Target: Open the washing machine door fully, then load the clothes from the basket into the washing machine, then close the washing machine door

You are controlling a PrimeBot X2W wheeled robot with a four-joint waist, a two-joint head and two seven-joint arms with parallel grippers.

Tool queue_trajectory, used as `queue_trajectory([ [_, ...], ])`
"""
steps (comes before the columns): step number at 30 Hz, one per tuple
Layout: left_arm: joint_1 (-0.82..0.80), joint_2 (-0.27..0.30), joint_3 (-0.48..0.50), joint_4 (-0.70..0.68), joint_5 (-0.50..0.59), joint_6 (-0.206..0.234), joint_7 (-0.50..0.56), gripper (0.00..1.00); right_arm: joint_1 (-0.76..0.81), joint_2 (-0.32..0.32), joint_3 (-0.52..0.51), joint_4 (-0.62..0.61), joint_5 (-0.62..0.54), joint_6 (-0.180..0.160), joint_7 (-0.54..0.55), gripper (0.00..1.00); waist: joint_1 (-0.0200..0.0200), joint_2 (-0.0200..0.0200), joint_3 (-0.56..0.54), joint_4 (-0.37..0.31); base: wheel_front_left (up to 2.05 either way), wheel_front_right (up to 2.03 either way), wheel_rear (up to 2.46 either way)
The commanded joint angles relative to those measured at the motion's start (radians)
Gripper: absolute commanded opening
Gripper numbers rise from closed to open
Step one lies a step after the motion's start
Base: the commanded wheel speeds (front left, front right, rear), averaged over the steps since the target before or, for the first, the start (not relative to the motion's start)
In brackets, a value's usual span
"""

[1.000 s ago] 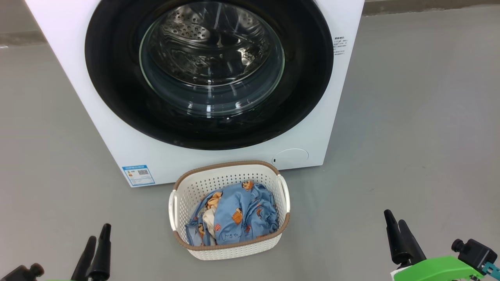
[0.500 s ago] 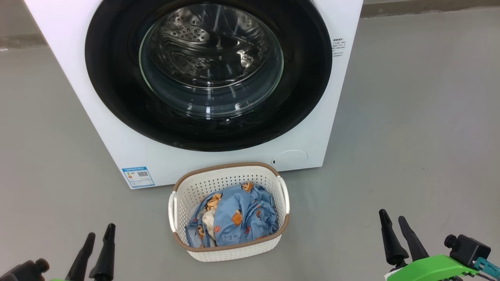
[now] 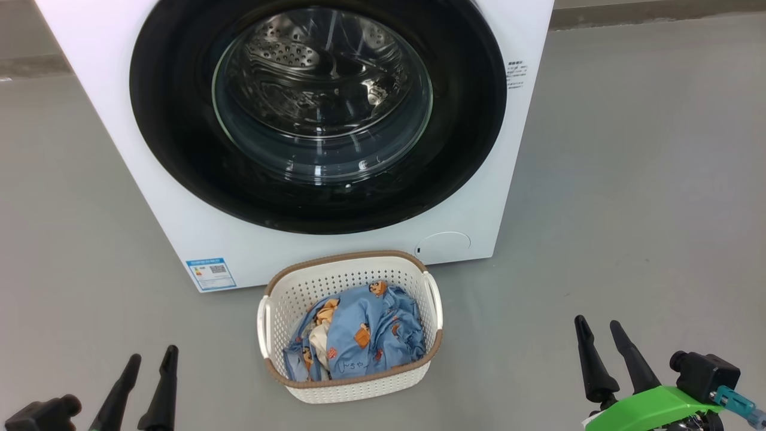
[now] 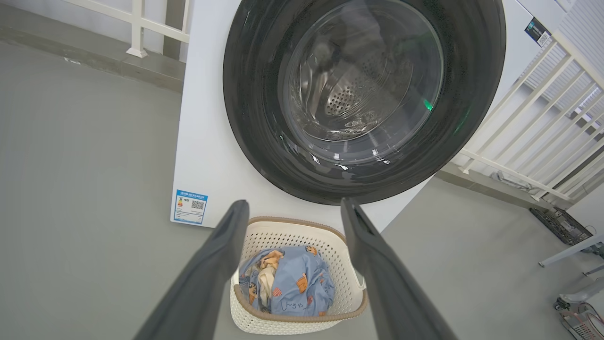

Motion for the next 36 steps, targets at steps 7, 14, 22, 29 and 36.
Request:
queue_trajectory([
  [7, -0.029, 0.053, 0.013, -0.016, 0.085, -0.003, -0.031, 1.0, -0.047, -0.011, 0.028, -0.036, -0.106, -0.001, -0.03, 1.0, -0.0001, 0.0, -0.004, 0.001, 0.0, 0.0, 0.0],
  [14, -0.025, 0.069, 0.013, -0.015, 0.148, -0.003, -0.052, 1.0, -0.051, -0.012, 0.037, -0.04, -0.187, -0.001, -0.051, 1.0, -0.0001, 0.0, -0.005, 0.0, 0.0, 0.0, 0.0],
  [22, -0.021, 0.079, 0.027, -0.015, 0.215, -0.003, -0.076, 1.0, -0.054, -0.014, 0.042, -0.04, -0.279, -0.001, -0.074, 1.0, -0.0001, 0.0, -0.007, 0.0, 0.0, 0.0, 0.0],
  [29, -0.018, 0.086, 0.037, -0.004, 0.284, -0.004, -0.097, 1.0, -0.054, -0.015, 0.046, -0.047, -0.364, -0.001, -0.095, 1.0, -0.0001, 0.0, -0.011, 0.001, 0.0, 0.0, 0.0],
  [36, -0.016, 0.079, 0.065, 0.023, 0.329, -0.004, -0.109, 1.0, -0.053, -0.016, 0.033, -0.044, -0.417, -0.001, -0.108, 1.0, -0.0001, 0.0, -0.014, 0.003, 0.0, 0.0, 0.0],
])
